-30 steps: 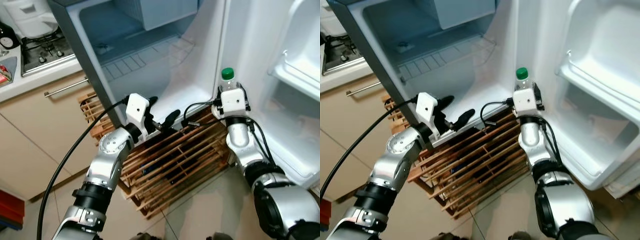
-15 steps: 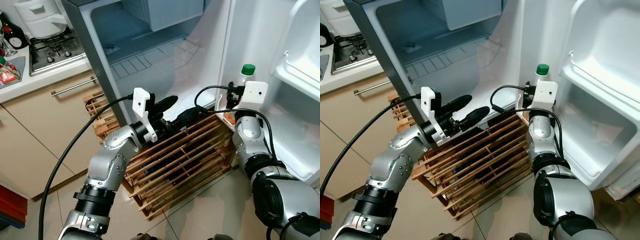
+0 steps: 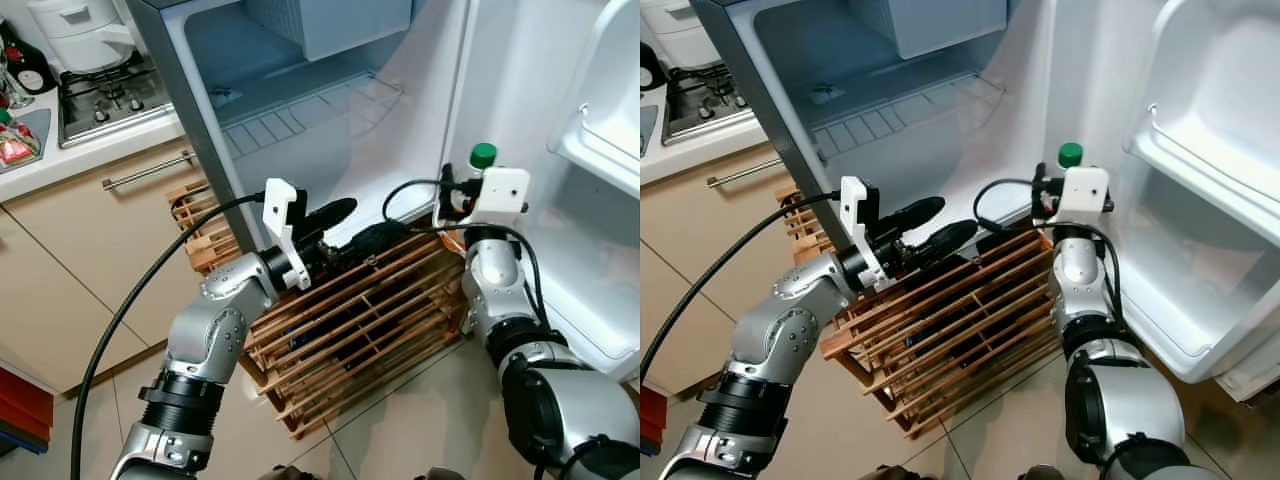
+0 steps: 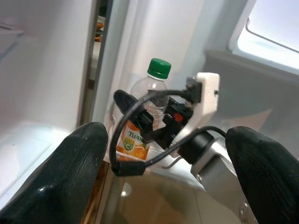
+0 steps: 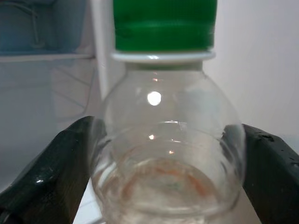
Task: Restocking fridge
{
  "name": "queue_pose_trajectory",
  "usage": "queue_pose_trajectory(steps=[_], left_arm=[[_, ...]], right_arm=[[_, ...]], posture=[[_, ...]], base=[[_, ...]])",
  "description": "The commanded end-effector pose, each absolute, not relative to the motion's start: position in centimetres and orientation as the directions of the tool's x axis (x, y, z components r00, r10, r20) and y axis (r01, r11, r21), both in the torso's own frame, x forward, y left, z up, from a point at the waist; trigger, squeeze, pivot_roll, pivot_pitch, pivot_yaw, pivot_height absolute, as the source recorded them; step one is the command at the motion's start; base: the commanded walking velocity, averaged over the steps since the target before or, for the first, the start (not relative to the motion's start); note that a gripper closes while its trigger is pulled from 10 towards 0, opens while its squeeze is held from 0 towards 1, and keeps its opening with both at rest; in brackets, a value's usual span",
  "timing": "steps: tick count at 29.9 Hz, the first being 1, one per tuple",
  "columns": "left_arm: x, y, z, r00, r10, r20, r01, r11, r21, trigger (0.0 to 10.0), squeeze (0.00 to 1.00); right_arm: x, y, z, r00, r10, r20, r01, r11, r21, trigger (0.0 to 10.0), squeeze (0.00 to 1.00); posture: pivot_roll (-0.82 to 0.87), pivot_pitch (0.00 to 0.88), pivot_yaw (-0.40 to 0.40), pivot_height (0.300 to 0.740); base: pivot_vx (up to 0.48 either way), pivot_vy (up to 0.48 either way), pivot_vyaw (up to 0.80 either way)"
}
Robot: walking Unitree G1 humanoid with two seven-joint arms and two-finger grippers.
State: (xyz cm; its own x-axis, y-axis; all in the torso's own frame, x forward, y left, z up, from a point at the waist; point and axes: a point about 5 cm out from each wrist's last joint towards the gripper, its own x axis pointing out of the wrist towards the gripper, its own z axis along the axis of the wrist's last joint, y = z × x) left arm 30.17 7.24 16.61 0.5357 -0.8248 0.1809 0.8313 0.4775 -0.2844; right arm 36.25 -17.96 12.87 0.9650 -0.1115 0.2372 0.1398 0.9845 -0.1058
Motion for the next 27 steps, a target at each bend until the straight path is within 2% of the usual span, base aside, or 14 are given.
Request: queue_pose_trajectory(steps=[1, 5, 6, 10, 16, 21, 22, 23, 24, 27], left_arm=[[30.2, 7.7, 16.7, 0.545, -0.818, 0.183, 0.827, 0.489, -0.279, 10.0, 0.00], [30.2, 7.7, 16.7, 0.547, -0.817, 0.183, 0.826, 0.490, -0.280, 10.0, 0.00], [30.2, 7.7, 16.6, 0.548, -0.816, 0.182, 0.825, 0.492, -0.280, 10.0, 0.00], [30.3, 7.8, 16.5, 0.552, -0.814, 0.182, 0.823, 0.495, -0.279, 10.0, 0.00], [30.4, 7.6, 16.4, 0.551, -0.814, 0.185, 0.823, 0.494, -0.279, 10.0, 0.00], [30.4, 7.4, 16.3, 0.548, -0.815, 0.188, 0.826, 0.492, -0.275, 10.0, 0.00], [30.5, 7.3, 16.3, 0.547, -0.816, 0.189, 0.828, 0.493, -0.268, 10.0, 0.00], [30.5, 7.3, 16.3, 0.547, -0.816, 0.189, 0.828, 0.493, -0.268, 10.0, 0.00], [30.5, 7.2, 16.3, 0.547, -0.816, 0.189, 0.828, 0.493, -0.267, 10.0, 0.00], [30.5, 7.3, 16.3, 0.548, -0.815, 0.189, 0.828, 0.495, -0.265, 10.0, 0.00]], right_arm=[[35.9, -17.0, 13.2, 0.951, -0.088, 0.295, 0.136, 0.980, -0.148, 10.0, 1.00], [35.6, -17.0, 13.0, 0.945, -0.101, 0.312, 0.160, 0.972, -0.170, 10.0, 1.00], [34.8, -16.9, 12.7, 0.929, -0.116, 0.352, 0.201, 0.955, -0.216, 10.0, 1.00], [33.0, -17.3, 12.2, 0.896, -0.164, 0.412, 0.281, 0.929, -0.241, 10.0, 1.00], [30.7, -18.2, 11.3, 0.872, -0.215, 0.440, 0.355, 0.896, -0.267, 10.0, 1.00], [29.6, -17.8, 11.1, 0.867, -0.227, 0.444, 0.376, 0.883, -0.282, 10.0, 1.00], [29.4, -16.8, 10.8, 0.888, -0.194, 0.417, 0.320, 0.911, -0.259, 10.0, 0.80], [29.4, -16.8, 10.8, 0.888, -0.194, 0.417, 0.320, 0.911, -0.259, 10.0, 0.80], [29.4, -15.9, 10.6, 0.904, -0.156, 0.399, 0.264, 0.936, -0.233, 10.0, 0.00], [29.6, -15.0, 10.7, 0.912, -0.126, 0.391, 0.218, 0.955, -0.202, 10.0, 0.00]], posture=[[-0.10, 0.000, 0.134, 0.740], [-0.10, 0.000, 0.133, 0.740], [-0.10, 0.000, 0.126, 0.740], [-0.11, 0.000, 0.120, 0.740], [-0.13, 0.000, 0.112, 0.740], [-0.14, 0.000, 0.109, 0.740], [-0.14, 0.000, 0.108, 0.740], [-0.14, 0.000, 0.108, 0.740], [-0.14, 0.000, 0.106, 0.740], [-0.14, 0.000, 0.105, 0.740]], base=[[0.000, 0.000, 0.00], [0.000, 0.000, 0.00], [0.000, 0.000, 0.00], [0.000, 0.000, 0.00], [0.000, 0.000, 0.00], [0.000, 0.000, 0.00], [0.000, 0.000, 0.00], [0.000, 0.000, 0.00], [0.000, 0.000, 0.00], [0.000, 0.000, 0.00]])
